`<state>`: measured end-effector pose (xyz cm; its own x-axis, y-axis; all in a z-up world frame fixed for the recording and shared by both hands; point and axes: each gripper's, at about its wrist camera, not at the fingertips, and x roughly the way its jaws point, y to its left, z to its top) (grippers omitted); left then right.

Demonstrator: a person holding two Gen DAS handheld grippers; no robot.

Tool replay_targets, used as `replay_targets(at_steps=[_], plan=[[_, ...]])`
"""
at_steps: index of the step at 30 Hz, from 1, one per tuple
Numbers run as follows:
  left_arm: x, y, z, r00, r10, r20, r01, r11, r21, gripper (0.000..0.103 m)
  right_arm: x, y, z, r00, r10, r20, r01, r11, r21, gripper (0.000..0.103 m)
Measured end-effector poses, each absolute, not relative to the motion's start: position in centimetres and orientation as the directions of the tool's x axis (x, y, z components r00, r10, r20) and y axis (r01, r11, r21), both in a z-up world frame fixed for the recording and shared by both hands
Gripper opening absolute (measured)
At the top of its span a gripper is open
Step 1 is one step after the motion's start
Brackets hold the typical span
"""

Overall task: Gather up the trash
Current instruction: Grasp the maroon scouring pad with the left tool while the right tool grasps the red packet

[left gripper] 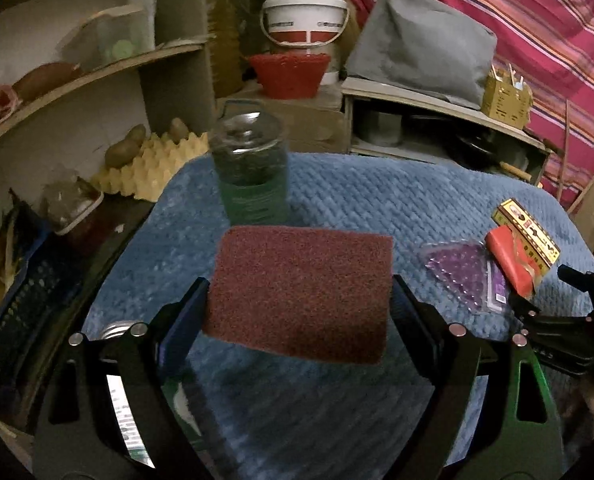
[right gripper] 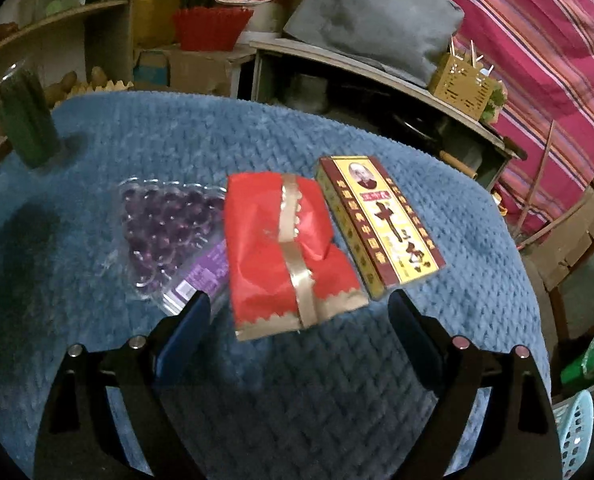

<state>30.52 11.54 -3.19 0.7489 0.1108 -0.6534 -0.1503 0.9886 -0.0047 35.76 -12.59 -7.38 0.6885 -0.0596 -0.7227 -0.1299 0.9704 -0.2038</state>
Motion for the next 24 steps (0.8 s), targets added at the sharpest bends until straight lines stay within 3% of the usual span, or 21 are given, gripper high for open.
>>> replay_targets(at_steps=[2,7,19,20,21,24], plan=[[30.4,12.2,-3.3,0.744,0.108,-0.66,-0.162,0.987,-0.022,0.086,36.2,-12.3,-7.4,0.687,-0.081,-0.722,-0.124,0.966,-0.226,0.083],[30.0,12.9,-3.4,0.74,0.11,-0.664,-0.175,0.984,-0.033,0.086,37.3,-12.4,-7.1,0.67,-0.04,-0.742,-0.139,0.974,-0.178,0.047],[27.7,12.9,-2.6,0.749,0.121,-0.652,-0.188,0.981,-0.034,0.086,36.4,-13.6,-6.2,0.669,-0.017,-0.743,-0.156,0.974,-0.163,0.03],[27.5,12.7,-2.4,0.75,0.119,-0.65,-0.187,0.982,-0.036,0.086,36.1,-13.7,-6.1,0.671,-0.016,-0.742,-0.158,0.974,-0.164,0.027],[27.3,12.5,-2.2,0.753,0.116,-0.648,-0.185,0.982,-0.04,0.086,35.9,-13.8,-5.9,0.671,-0.009,-0.741,-0.162,0.974,-0.159,0.014],[26.9,11.9,-1.6,0.758,0.113,-0.642,-0.177,0.984,-0.036,0.086,35.1,-14.5,-5.2,0.677,0.01,-0.736,-0.168,0.975,-0.142,0.013]])
